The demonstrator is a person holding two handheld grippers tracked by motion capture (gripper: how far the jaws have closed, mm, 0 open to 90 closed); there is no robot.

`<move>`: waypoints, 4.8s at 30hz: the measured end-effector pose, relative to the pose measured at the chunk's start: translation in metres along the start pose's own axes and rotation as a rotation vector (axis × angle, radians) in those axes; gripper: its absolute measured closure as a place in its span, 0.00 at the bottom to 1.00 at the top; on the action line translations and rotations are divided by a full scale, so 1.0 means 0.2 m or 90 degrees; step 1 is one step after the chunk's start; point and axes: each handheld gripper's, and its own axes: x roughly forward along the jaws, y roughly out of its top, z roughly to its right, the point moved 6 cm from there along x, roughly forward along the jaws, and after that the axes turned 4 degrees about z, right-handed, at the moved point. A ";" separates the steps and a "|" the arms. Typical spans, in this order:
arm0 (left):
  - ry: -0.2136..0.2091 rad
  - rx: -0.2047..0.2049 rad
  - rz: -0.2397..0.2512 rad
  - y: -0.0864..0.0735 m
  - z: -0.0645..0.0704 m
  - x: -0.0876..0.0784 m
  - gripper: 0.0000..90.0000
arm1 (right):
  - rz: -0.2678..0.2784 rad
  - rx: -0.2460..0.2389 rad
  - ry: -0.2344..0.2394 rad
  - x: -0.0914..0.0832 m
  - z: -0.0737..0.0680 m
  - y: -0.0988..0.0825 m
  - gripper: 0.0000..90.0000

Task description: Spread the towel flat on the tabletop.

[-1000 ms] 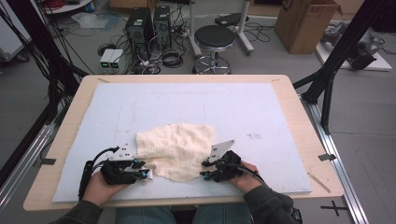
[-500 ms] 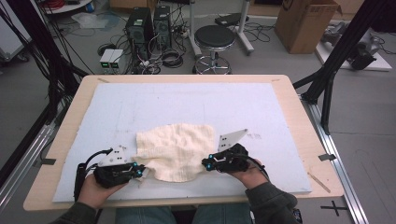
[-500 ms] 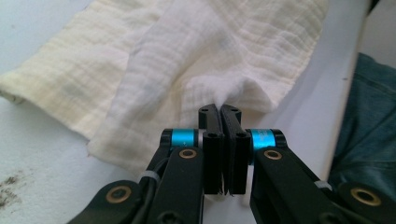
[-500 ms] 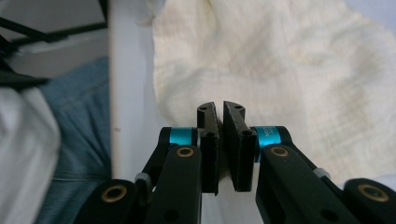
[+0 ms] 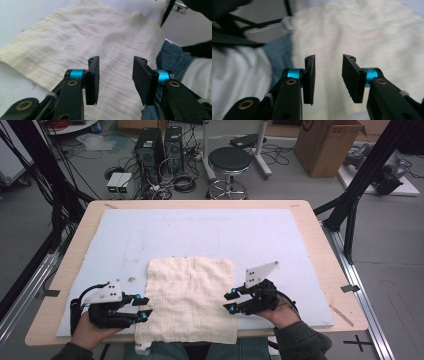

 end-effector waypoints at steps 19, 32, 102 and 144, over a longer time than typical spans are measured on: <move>0.224 -0.130 -0.060 0.07 -0.63 0.33 0.55 | -0.056 0.139 -0.225 0.13 0.68 0.01 0.58; 0.244 -0.133 -0.118 -0.01 -0.67 0.40 0.75 | -0.106 0.136 -0.253 0.19 0.74 -0.05 0.79; 0.287 -0.176 -0.026 0.10 -0.84 0.46 0.60 | -0.078 0.221 -0.436 0.08 1.22 0.03 0.96; 0.215 -0.113 0.032 0.12 -0.53 0.27 0.45 | 0.021 0.166 -0.275 -0.07 0.67 -0.06 0.46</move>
